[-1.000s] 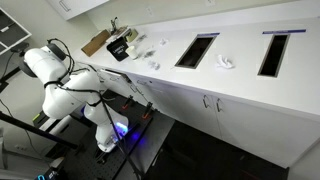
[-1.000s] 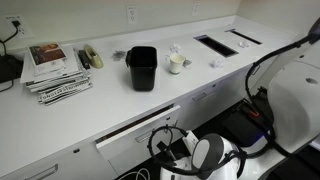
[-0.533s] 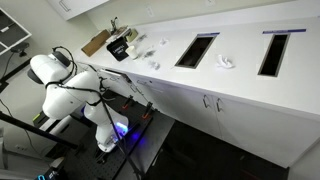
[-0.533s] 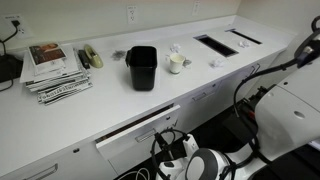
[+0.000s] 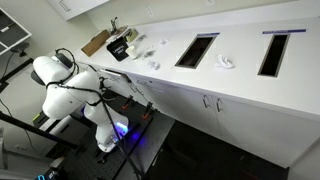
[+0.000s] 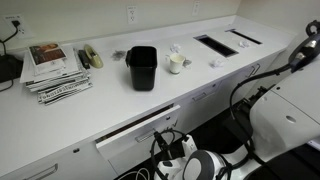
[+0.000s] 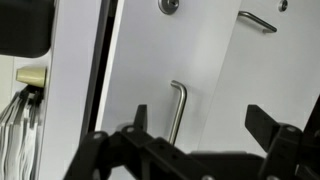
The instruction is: Open the second drawer from the right then put the white paper in the open drawer
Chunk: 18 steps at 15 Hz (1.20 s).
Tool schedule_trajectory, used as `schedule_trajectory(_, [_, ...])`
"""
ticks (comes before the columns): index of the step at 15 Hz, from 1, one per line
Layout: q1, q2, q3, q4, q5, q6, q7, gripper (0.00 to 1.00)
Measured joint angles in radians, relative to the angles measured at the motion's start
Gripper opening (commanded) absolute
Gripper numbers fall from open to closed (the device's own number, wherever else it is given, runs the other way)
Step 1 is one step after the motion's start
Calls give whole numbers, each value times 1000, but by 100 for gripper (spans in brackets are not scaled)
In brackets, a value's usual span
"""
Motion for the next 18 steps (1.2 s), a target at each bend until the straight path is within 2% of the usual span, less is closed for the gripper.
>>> schedule_trajectory(3, [3, 39, 0, 24, -45, -46, 74, 100])
schedule_trajectory(7, [11, 131, 2, 89, -117, -98, 263, 100])
schedule_trajectory(10, [31, 199, 2, 159, -187, -183, 370, 100])
schedule_trajectory(15, [73, 292, 3, 286, -239, -344, 389, 100])
schedule_trajectory(18, [77, 312, 2, 313, -240, -356, 388, 100])
